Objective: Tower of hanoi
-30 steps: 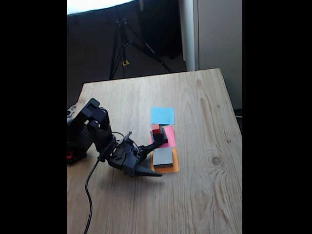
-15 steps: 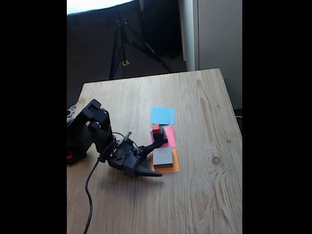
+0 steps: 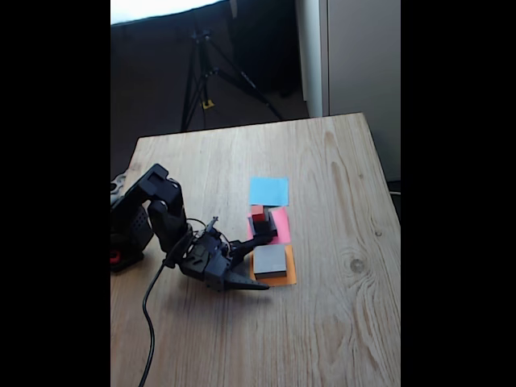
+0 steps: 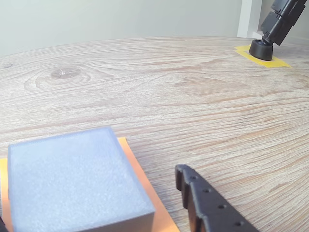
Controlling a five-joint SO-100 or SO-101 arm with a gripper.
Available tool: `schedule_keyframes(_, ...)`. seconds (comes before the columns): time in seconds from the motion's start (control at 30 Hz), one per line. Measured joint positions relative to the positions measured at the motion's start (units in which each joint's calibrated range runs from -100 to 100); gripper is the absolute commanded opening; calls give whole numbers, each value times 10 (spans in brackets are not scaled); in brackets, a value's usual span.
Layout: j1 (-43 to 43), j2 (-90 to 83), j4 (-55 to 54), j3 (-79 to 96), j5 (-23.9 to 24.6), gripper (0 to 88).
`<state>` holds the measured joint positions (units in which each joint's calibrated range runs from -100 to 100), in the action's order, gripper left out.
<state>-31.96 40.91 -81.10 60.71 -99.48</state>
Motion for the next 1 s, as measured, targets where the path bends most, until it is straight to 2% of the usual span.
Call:
schedule_keyframes(0.8, 0, 6, -1, -6, 2, 342)
schedule_keyframes(1.0, 1, 12, -10, -10, 2, 346)
